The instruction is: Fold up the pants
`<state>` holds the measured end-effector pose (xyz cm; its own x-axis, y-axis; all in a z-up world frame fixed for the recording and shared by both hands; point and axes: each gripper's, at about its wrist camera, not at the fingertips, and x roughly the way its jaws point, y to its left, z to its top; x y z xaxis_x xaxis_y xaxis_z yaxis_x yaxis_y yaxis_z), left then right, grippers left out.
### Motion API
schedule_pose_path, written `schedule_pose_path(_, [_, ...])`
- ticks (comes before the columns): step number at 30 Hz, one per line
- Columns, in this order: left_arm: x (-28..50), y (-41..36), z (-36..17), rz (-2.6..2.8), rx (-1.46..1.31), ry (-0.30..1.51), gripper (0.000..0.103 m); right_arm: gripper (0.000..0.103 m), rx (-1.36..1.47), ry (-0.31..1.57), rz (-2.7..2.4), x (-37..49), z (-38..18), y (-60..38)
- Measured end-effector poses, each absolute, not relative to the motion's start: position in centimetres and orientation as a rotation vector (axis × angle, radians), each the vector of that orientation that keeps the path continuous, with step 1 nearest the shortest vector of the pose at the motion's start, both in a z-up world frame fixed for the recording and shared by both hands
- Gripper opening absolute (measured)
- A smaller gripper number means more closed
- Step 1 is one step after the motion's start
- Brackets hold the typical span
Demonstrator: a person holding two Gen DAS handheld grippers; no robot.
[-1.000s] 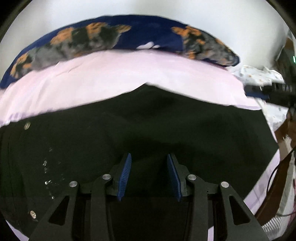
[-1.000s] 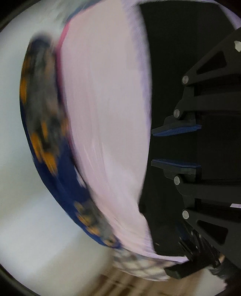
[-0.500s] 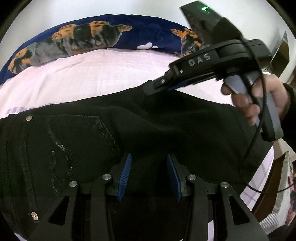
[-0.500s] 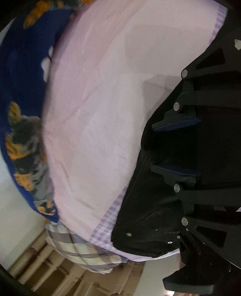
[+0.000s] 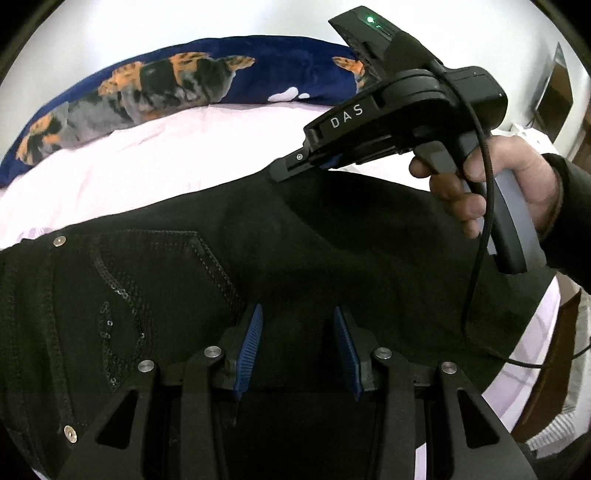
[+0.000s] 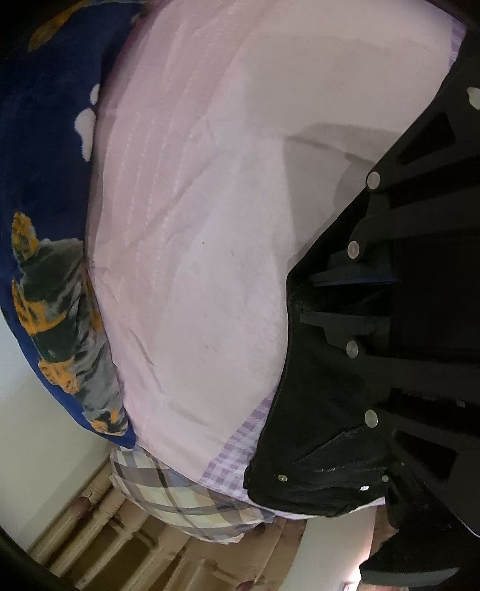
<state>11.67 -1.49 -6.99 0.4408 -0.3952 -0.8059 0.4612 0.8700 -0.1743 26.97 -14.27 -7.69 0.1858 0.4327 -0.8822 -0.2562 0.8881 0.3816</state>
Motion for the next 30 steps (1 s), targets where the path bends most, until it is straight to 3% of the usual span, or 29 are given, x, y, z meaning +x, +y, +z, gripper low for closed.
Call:
schedule_pose_path(3, [11.9,-1.4,-6.9,-0.519,0.066,1.001,0.042,0.03,0.137,1.264,0.449,26.3,-6.5,-14.5])
schedule_pose_path(8, [11.0,-0.9,-6.7,-0.502,0.063,1.026,0.042,0.038,0.158,1.167,0.38,23.2,-3.7,-17.0])
schedule_pose_path(19, [8.0,-0.9,-7.1,-0.47,0.157,1.009,0.043,0.039,0.336,1.19,0.179,10.9,-4.1,-26.2])
schedule_pose_path(22, [7.9,-1.3,-7.0,-0.462,0.159,1.016,0.048,0.039,0.375,1.182,0.069,7.8,-4.2,-30.1])
schedule_pose_path(30, [6.7,-5.9,-5.5,-0.573,0.176,0.991,0.048,0.037,0.529,1.1,-0.224,-0.5,-3.0,-41.2])
